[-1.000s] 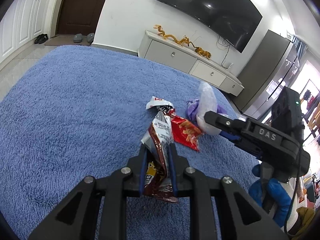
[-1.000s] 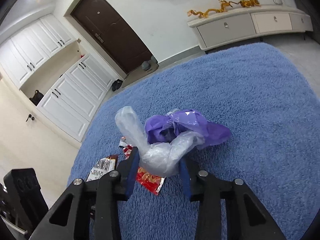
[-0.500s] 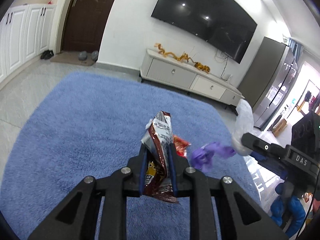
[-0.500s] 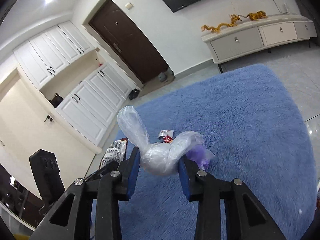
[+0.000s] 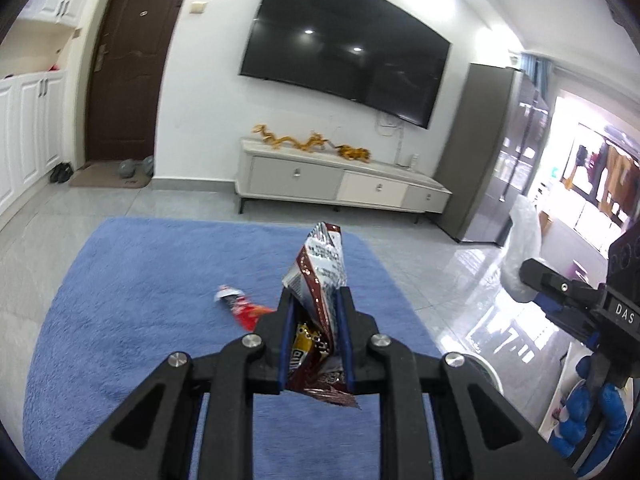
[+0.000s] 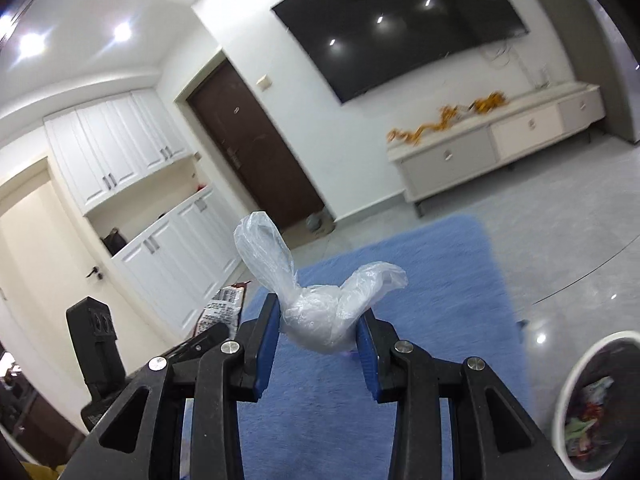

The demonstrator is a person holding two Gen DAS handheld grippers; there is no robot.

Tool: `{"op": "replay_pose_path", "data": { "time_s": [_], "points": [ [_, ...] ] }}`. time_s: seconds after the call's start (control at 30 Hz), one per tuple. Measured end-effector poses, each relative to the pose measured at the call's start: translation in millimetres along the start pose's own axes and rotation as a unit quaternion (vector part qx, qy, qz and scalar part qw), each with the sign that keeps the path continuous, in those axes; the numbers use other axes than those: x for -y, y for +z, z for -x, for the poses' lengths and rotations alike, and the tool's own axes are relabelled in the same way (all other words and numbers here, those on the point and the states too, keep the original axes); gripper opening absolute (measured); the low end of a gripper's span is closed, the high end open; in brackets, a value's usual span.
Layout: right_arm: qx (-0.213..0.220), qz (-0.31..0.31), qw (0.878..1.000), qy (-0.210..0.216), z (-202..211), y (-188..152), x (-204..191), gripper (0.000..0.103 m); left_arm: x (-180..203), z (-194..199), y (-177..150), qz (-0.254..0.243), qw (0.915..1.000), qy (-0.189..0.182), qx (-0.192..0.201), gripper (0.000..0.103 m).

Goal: Collect trash
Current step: 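Carry the chip bag and clear plastic bag over the trash bin and open both tools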

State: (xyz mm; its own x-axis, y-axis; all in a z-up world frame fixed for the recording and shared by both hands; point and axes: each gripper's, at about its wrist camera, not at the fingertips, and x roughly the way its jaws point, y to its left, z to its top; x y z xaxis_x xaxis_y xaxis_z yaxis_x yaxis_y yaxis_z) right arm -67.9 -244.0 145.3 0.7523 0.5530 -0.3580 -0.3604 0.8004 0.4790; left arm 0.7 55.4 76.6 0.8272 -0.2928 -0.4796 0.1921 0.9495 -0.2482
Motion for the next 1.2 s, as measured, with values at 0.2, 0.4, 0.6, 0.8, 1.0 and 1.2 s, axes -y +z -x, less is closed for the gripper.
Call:
{"op": "replay_pose_path", "data": {
  "time_s": [0.2, 0.4, 0.6, 0.8, 1.0, 1.2],
  "points": [
    [0.049, 0.004, 0.996, -0.077, 60, 1, 27, 0.034, 61, -14, 10, -0.045, 0.9982, -0.04, -0.008, 0.019],
    [0.072, -0.012, 0.982, -0.173, 98, -6, 74, 0.034, 140, -47, 11, -0.096, 0.9905, -0.091, -0.037, 0.019],
    [0.064, -0.061, 0.965, -0.246, 112, -24, 136, 0.036, 217, -91, -11, -0.14, 0.9759, -0.142, -0.089, 0.019],
    [0.037, -0.111, 0.952, -0.284, 107, -45, 191, 0.036, 276, -144, -41, -0.155, 0.9602, -0.177, -0.152, 0.021],
    [0.014, -0.147, 0.941, -0.305, 104, -64, 224, 0.044, 308, -182, -58, -0.142, 0.9473, -0.212, -0.194, 0.038],
    [0.007, -0.164, 0.933, -0.32, 103, -69, 239, 0.055, 321, -203, -62, -0.126, 0.9408, -0.229, -0.216, 0.053]
  ]
}}
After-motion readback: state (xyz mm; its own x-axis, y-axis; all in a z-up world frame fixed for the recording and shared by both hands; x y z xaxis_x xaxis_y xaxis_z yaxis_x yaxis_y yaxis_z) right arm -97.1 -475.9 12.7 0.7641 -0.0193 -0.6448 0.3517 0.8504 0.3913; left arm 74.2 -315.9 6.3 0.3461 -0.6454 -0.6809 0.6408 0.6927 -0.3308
